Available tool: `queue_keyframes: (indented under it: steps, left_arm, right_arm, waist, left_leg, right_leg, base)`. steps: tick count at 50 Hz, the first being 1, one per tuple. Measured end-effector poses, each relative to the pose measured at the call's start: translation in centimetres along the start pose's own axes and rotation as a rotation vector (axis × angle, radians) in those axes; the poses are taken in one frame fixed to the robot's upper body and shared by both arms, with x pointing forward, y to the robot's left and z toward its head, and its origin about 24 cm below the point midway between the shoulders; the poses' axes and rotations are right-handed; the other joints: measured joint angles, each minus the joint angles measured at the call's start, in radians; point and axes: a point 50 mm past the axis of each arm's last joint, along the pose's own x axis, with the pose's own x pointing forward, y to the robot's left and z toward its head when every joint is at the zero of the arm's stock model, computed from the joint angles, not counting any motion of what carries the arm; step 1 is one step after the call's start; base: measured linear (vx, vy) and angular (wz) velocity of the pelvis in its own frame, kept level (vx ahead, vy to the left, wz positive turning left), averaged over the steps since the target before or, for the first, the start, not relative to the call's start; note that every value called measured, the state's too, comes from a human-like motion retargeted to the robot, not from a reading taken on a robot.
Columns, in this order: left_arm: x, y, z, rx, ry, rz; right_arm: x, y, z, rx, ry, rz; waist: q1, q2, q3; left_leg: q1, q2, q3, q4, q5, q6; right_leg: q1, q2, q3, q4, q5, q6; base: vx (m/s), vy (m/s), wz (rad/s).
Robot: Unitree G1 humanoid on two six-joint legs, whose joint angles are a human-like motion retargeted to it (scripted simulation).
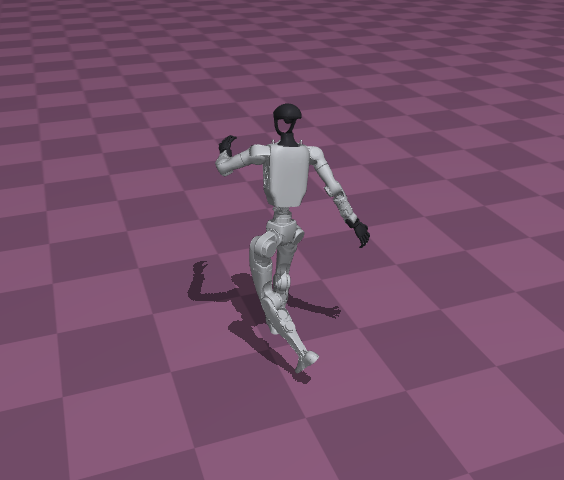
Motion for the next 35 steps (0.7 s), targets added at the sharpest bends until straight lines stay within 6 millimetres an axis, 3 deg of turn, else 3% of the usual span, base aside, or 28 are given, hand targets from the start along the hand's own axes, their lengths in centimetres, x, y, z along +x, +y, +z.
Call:
queue_keyframes:
  steps: [2,3,5,7,11,15,18,20,23,25,27,30,33,35]
  left_arm:
    - [-1.3,-1.7,1.1,-0.104,-0.037,-0.035]
    - [-2.3,-2.6,0.9,-0.135,-0.023,-0.066]
    - [-4.8,-4.2,-0.6,-0.139,0.062,-0.138]
    - [-7.9,-5.0,-3.6,-0.056,0.206,-0.214]
    - [-17.5,-5.5,-10.6,-0.015,0.638,-0.301]
    - [-29.5,-5.1,-14.7,-0.072,1.13,-0.185]
    - [-37.9,-5.4,-15.6,-0.112,1.52,-0.042]
    - [-42.4,-5.8,-15.3,-0.116,1.761,0.0]
    - [-46.4,-5.9,-14.0,-0.079,1.976,-0.126]
    - [-48.0,-5.6,-13.3,-0.023,2.001,-0.24]
    - [-48.8,-4.9,-12.7,0.023,1.961,-0.25]
    - [-49.9,-3.7,-11.6,0.001,1.933,-0.065]
    - [-52.3,-3.3,-9.7,-0.102,2.011,0.219]
    - [-54.6,-3.7,-7.7,-0.152,2.108,0.346]
  right_arm:
    - [-0.1,-1.0,-3.2,-0.133,0.142,-0.109]
    - [-0.3,-1.1,-4.4,-0.225,0.206,-0.143]
    - [-0.6,0.2,-5.7,-0.417,0.28,-0.155]
    - [-0.4,3.4,-5.4,-0.531,0.237,-0.075]
    - [-1.2,11.3,-2.7,-0.547,-0.003,0.256]
    - [-4.5,19.5,3.9,-0.583,-0.364,0.586]
    - [-8.6,25.1,10.3,-0.506,-0.626,0.728]
    - [-12.3,28.2,14.7,-0.416,-0.786,0.804]
    - [-19.4,31.6,20.8,-0.294,-1.029,0.943]
    - [-24.8,32.6,23.8,-0.226,-1.193,1.051]
    - [-29.8,32.9,25.5,-0.162,-1.343,1.153]
    - [-35.5,32.5,26.0,-0.057,-1.501,1.276]
    - [-38.4,31.9,24.8,0.018,-1.538,1.411]
    - [-39.1,31.6,23.6,0.023,-1.506,1.527]
  waist:
    - [0.037,-0.004,0.022]
    - [0.062,-0.019,0.028]
    - [0.123,-0.069,0.031]
    - [0.187,-0.102,0.026]
    - [0.365,-0.168,0.008]
    - [0.494,-0.184,-0.003]
    - [0.53,-0.159,0.032]
    - [0.545,-0.138,0.077]
    - [0.601,-0.122,0.121]
    - [0.675,-0.126,0.114]
    - [0.777,-0.151,0.077]
    - [0.932,-0.204,0.022]
    - [1.02,-0.202,0.005]
    - [1.032,-0.15,0.01]
  left_leg:
    - [-0.109,0.162,0.083,0.147,-0.089,0.041]
    - [-0.147,0.226,0.138,0.181,-0.131,0.096]
    - [-0.205,0.31,0.231,0.187,-0.197,0.188]
    - [-0.255,0.344,0.271,0.115,-0.223,0.225]
    - [-0.26,0.346,0.306,-0.202,-0.178,0.192]
    - [-0.254,0.359,0.246,-0.509,-0.018,0.12]
    - [-0.27,0.389,0.156,-0.578,0.045,0.101]
    - [-0.289,0.402,0.118,-0.563,0.051,0.094]
    - [-0.352,0.391,0.083,-0.498,0.027,0.09]
    - [-0.411,0.377,0.093,-0.476,0.012,0.094]
    - [-0.462,0.367,0.161,-0.521,0.025,0.111]
    - [-0.486,0.351,0.377,-0.678,0.125,0.119]
    - [-0.437,0.309,0.683,-0.765,0.194,0.064]
    - [-0.39,0.284,0.724,-0.757,0.156,0.063]
  right_leg:
    - [0.003,0.042,0.011,0.099,-0.087,-0.026]
    - [-0.006,0.034,0.029,0.181,-0.124,-0.01]
    - [-0.021,0.019,0.085,0.308,-0.177,0.031]
    - [0.055,0.085,0.126,0.207,-0.188,0.0]
    - [0.137,0.162,0.287,0.194,-0.217,0.019]
    - [0.257,0.246,0.444,0.162,-0.257,0.003]
    - [0.384,0.294,0.523,0.153,-0.298,-0.031]
    - [0.463,0.314,0.56,0.166,-0.328,-0.05]
    - [0.502,0.315,0.618,0.243,-0.374,-0.059]
    - [0.481,0.301,0.668,0.3,-0.387,-0.051]
    - [0.446,0.276,0.724,0.32,-0.361,-0.036]
    - [0.43,0.238,0.791,0.272,-0.237,-0.019]
    - [0.479,0.238,0.842,0.199,-0.02,0.01]
    - [0.526,0.273,0.9,0.196,0.112,0.053]
  base:
    - [0.74,-0.61,-0.21]
    - [0.74,-0.5,-0.73]
    - [0.73,-0.42,-1.15]
    - [0.7,-0.39,-1.53]
    - [0.76,-0.29,-2.2]
    - [0.74,-0.14,-2.21]
    - [0.7,-0.02,-1.43]
    - [0.66,0.03,-0.95]
    - [0.65,0.06,-1.08]
    - [0.68,0.1,-1.48]
    - [0.74,0.14,-1.64]
    - [0.82,0.21,-1.34]
    - [0.9,0.32,-0.47]
    - [0.93,0.39,0.28]
